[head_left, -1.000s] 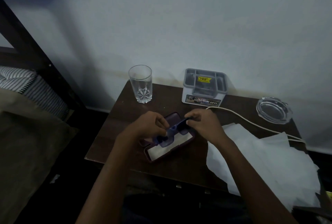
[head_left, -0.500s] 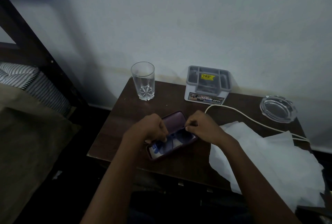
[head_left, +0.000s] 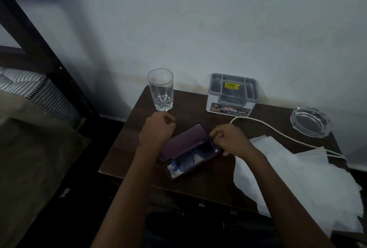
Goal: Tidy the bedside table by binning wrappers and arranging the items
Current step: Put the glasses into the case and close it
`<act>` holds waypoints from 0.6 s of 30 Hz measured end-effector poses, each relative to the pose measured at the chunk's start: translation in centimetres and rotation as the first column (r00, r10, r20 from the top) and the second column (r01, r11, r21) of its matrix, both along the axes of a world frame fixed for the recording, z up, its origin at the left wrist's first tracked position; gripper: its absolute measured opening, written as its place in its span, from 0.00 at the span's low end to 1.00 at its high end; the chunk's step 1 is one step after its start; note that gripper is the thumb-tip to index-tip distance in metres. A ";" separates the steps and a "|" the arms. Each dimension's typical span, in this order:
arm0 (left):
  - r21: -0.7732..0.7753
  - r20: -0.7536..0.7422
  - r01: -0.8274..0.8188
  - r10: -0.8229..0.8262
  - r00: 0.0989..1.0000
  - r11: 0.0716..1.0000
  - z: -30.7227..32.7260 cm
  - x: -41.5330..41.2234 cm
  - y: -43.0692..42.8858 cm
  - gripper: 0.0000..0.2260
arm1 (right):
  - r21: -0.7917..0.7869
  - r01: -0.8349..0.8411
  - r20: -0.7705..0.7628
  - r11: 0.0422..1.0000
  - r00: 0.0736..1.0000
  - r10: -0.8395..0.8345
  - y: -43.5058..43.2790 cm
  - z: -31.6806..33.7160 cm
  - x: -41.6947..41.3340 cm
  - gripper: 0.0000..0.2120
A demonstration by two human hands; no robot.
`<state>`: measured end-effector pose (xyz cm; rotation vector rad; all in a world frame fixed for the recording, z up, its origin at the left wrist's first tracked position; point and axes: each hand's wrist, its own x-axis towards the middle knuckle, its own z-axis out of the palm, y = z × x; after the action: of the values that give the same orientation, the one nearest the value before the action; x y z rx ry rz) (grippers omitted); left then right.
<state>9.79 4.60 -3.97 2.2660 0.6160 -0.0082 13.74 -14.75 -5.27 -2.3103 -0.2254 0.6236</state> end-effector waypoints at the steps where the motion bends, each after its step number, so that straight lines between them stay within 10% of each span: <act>1: -0.008 -0.006 -0.010 0.010 1.000 1.000 -0.1 0.0 0.1 0.05 | 0.003 0.014 -0.033 1.000 0.999 -0.014 0.0 0.0 0.0 0.12; 12: -0.201 0.114 -0.130 0.155 0.981 0.971 -0.2 0.6 0.1 0.08 | 0.126 0.237 -0.096 0.963 0.969 -0.226 -0.4 1.2 0.4 0.14; 18: -0.574 0.143 -0.267 0.416 0.898 0.774 0.6 0.9 -0.7 0.12 | 0.336 0.342 -0.064 0.877 0.938 -0.341 -0.4 1.8 0.5 0.17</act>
<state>10.67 3.90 -3.39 1.5428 0.7670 0.2673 14.25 -15.18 -3.45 -1.9446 0.0752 0.3723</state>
